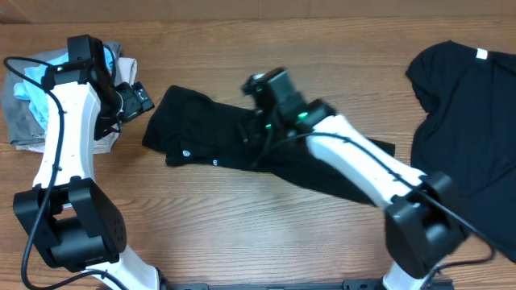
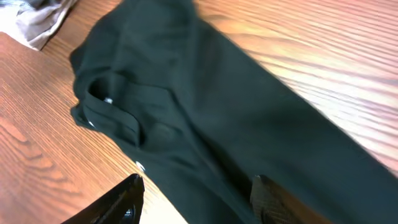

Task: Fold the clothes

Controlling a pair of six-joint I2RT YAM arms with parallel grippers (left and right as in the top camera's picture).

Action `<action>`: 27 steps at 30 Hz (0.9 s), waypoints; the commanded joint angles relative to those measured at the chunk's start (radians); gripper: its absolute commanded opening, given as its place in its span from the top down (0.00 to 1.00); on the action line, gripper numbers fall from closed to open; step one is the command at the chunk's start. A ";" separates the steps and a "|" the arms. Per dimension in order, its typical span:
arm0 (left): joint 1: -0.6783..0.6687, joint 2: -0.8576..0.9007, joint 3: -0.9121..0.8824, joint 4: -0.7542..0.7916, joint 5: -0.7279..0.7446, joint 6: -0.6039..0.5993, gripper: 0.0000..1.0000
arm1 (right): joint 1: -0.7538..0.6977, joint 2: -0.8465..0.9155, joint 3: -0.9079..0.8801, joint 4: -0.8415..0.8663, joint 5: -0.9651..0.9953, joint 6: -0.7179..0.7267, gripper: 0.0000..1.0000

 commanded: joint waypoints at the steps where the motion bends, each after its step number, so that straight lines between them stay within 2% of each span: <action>1: -0.006 -0.007 0.012 0.000 0.014 0.002 0.00 | 0.075 0.085 0.006 0.084 0.081 0.021 0.40; 8: -0.006 -0.007 0.012 0.000 0.014 0.002 0.00 | 0.160 0.201 0.007 0.198 0.208 0.056 0.40; 14: -0.006 -0.007 0.012 0.000 0.014 0.002 0.00 | 0.172 0.214 0.007 0.251 0.220 0.072 0.41; 20: -0.006 -0.007 0.012 0.000 0.014 0.002 0.00 | 0.174 0.214 0.007 0.240 0.222 0.098 0.47; 27: -0.006 -0.007 0.012 0.000 0.014 0.002 0.00 | 0.158 0.209 0.030 0.222 0.298 0.061 0.43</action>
